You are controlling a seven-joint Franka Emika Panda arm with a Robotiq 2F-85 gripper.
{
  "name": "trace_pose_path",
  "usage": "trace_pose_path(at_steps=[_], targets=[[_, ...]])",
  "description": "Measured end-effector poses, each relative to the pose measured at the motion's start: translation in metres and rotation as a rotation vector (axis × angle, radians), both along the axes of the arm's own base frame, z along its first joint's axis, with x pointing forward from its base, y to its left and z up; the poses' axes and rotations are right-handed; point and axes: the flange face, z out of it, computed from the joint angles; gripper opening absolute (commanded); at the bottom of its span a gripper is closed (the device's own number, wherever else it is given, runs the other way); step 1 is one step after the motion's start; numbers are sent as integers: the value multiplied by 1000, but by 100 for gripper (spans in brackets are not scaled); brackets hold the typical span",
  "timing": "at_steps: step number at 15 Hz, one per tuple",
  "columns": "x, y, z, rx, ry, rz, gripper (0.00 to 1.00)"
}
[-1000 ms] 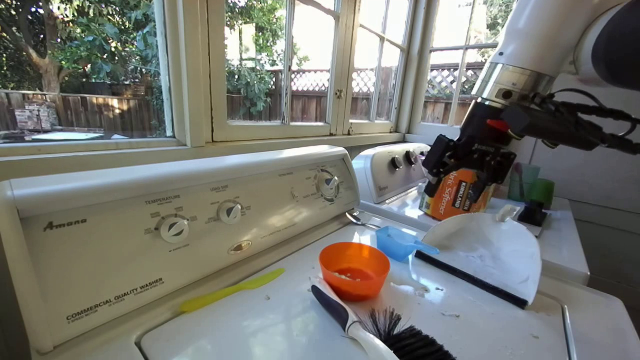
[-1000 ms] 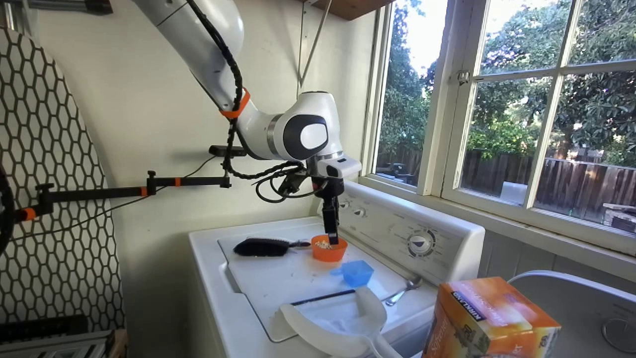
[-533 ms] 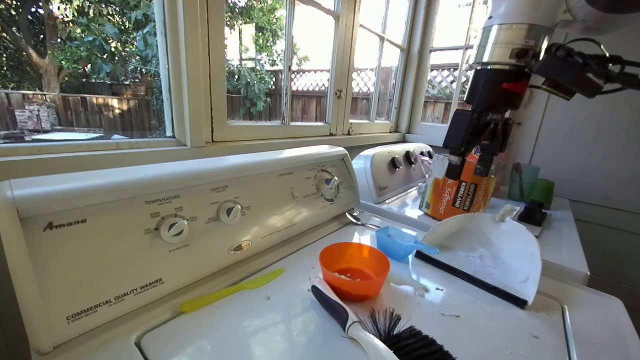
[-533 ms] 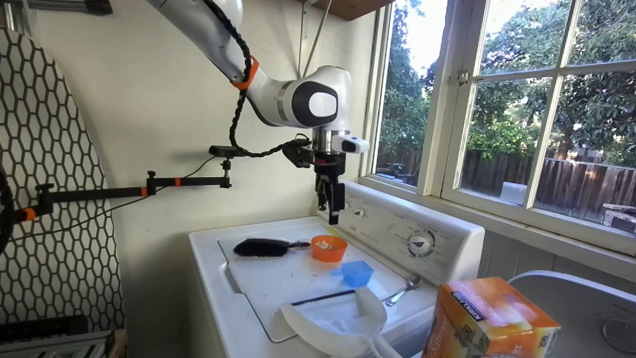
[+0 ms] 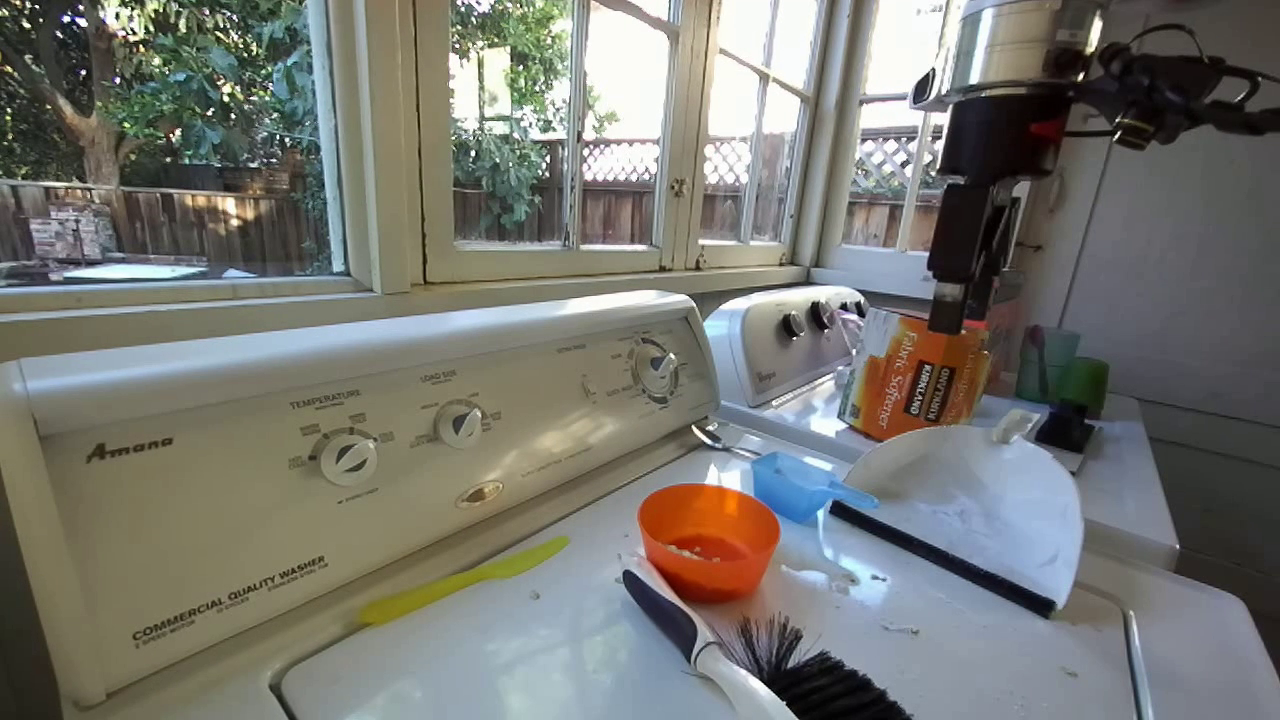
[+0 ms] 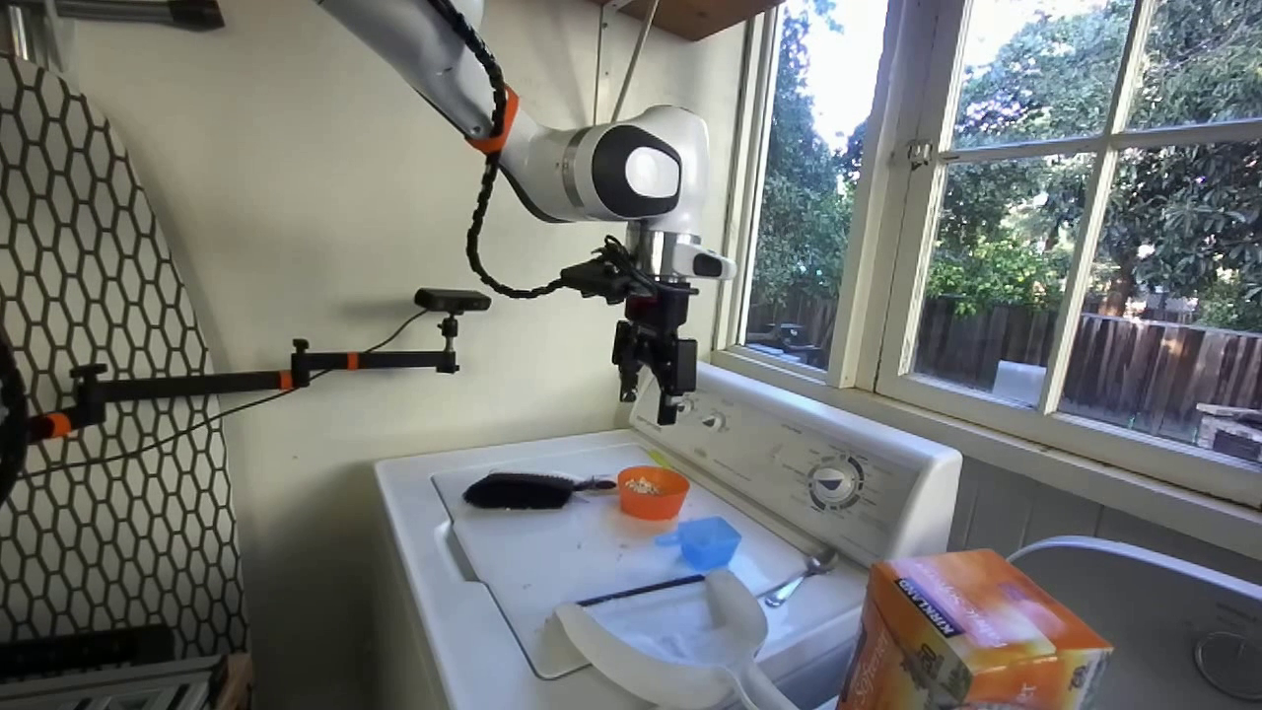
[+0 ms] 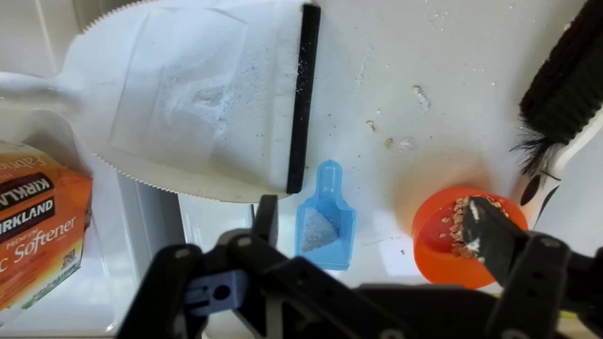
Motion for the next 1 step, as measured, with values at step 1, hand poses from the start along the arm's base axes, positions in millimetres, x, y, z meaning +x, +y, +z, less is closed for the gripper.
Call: trace_pose_path(at_steps=[1], targets=[[0,0,0,0,0,0,100]])
